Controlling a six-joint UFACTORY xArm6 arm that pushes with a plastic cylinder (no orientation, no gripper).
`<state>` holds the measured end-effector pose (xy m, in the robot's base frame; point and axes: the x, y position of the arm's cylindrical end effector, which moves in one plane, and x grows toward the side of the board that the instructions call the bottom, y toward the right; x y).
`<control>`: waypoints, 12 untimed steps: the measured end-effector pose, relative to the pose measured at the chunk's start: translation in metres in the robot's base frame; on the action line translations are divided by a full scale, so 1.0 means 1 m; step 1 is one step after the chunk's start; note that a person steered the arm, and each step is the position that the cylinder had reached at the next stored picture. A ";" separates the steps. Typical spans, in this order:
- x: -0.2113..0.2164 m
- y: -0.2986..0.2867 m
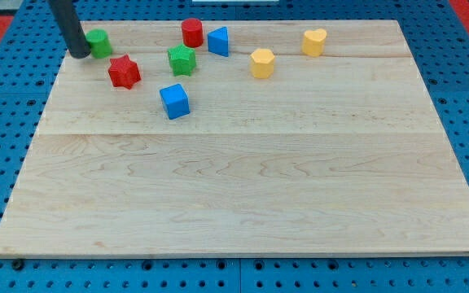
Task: Push the red star towards yellow hexagon
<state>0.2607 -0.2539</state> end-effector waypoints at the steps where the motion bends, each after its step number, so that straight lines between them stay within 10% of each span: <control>1: 0.006 0.021; 3: 0.095 0.063; 5: 0.065 0.092; 8: 0.202 0.106; 9: 0.240 0.202; 12: 0.165 0.315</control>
<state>0.4255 0.0607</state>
